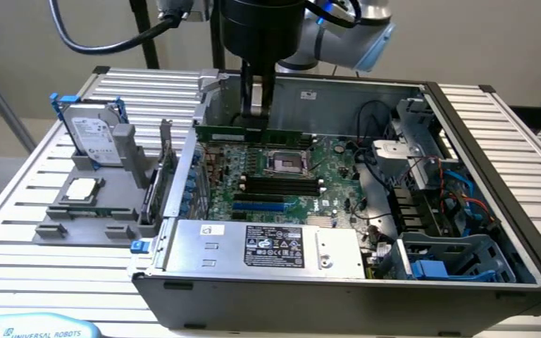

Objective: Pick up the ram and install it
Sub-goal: 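Pick up the ram and move it above insertion slot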

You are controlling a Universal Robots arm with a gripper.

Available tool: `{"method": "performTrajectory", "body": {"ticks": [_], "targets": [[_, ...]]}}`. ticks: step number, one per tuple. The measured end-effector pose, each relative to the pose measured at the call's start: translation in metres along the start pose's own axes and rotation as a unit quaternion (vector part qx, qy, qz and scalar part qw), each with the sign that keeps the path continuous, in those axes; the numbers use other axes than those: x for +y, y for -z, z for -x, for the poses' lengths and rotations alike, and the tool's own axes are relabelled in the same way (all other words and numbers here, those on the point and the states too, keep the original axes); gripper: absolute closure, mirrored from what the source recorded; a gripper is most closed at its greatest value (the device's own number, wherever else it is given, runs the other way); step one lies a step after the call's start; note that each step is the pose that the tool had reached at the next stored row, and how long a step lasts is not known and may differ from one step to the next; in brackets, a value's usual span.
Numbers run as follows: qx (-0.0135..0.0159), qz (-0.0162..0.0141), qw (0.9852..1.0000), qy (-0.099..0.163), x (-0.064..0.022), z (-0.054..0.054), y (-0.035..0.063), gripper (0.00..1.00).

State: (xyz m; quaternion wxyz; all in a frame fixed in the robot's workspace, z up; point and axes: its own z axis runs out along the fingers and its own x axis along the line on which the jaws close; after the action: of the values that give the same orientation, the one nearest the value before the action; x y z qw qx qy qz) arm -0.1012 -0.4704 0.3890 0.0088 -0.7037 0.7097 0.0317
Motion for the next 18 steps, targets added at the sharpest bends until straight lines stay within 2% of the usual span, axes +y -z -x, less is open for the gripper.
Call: {"method": "performTrajectory", "body": {"ticks": [4, 8, 13, 18], "targets": [[-0.0001, 0.0009, 1.0, 0.0, -0.0164, 0.007, -0.0029, 0.87], [-0.0001, 0.0009, 1.0, 0.0, -0.0276, 0.018, -0.0096, 0.87], [-0.0001, 0.0009, 1.0, 0.0, -0.0375, 0.036, -0.0195, 0.87], [-0.0001, 0.0009, 1.0, 0.0, -0.0427, 0.056, -0.0294, 0.87]]}}
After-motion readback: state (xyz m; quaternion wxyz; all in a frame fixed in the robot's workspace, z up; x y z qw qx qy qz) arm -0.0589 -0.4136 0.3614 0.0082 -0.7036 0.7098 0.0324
